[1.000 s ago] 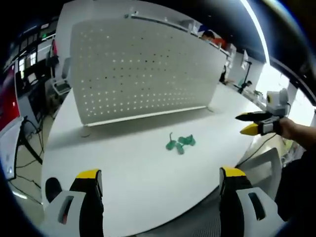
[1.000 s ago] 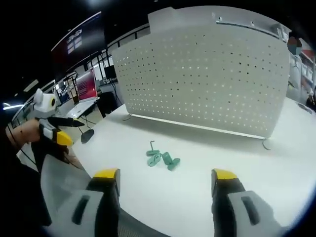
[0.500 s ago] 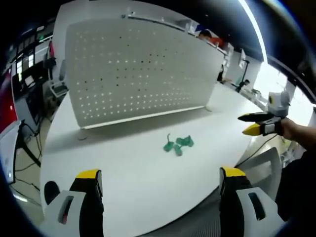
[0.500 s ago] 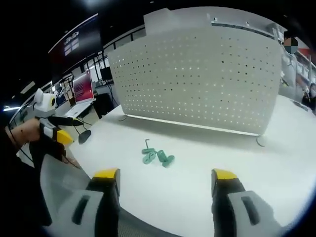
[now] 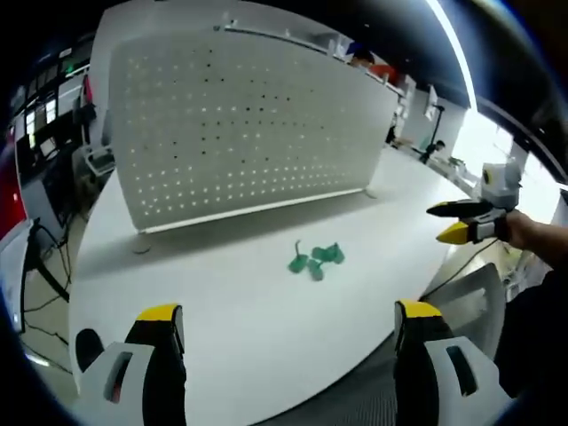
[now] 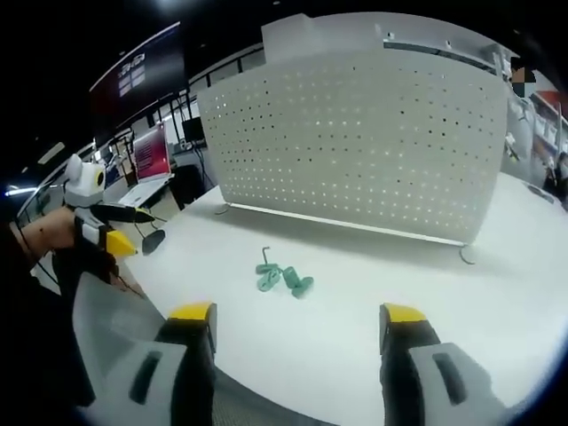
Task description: Insert the hook assembly into the mounting plate slot until the hook locks in place.
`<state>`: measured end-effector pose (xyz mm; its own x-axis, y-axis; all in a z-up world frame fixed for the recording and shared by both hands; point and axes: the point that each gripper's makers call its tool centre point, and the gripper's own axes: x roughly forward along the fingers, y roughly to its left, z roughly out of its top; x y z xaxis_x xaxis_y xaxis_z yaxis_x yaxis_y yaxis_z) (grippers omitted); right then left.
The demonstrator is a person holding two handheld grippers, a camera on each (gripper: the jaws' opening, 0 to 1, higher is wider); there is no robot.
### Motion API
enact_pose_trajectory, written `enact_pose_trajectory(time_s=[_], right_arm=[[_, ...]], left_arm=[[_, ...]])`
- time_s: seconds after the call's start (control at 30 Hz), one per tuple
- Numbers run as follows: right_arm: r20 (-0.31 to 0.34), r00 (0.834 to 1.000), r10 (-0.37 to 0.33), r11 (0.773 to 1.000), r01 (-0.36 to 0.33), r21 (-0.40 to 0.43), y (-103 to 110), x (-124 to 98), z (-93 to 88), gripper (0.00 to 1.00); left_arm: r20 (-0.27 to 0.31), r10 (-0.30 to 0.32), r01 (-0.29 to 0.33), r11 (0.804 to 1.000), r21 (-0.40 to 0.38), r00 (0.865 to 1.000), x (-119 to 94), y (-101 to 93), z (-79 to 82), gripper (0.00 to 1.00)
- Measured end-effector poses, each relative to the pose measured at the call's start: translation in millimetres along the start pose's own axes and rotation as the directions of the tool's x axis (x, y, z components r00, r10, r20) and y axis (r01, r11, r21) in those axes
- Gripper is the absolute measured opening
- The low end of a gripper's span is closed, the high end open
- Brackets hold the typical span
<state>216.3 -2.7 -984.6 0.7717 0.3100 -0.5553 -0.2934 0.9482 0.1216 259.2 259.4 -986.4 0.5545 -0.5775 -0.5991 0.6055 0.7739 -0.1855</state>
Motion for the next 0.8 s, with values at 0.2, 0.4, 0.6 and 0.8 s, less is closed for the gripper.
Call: enact_pose_trajectory(time_s=[0.2,0.4,0.6,0.8], right_arm=[[-0.002,1.000,0.000,1.000,0.000,-0.008,-1,4,2.4,0.70],[-0.011,1.000,0.013,1.000,-0.013,-0.014,0,10,1.3,0.70],[-0.025,0.999,0.026,0.999,-0.027,-0.020,0,18,-0.6,0.68],[-0.033,0.998,0.044,0.998,-0.045,-0.036,2,26,2.0,0.67]], left_arm=[[-0.007,0.003,-0.003,1.000,0.001,1.000,1,4.2,-1.8,1.00],[-0.015,0.014,-0.014,1.000,-0.012,1.000,1,7.4,-5.3,1.00],[-0.026,0.018,-0.019,1.000,-0.011,0.999,0,8.7,-6.8,1.00],[-0.035,0.026,-0.026,1.000,-0.017,0.999,2,11.7,-8.8,1.00]])
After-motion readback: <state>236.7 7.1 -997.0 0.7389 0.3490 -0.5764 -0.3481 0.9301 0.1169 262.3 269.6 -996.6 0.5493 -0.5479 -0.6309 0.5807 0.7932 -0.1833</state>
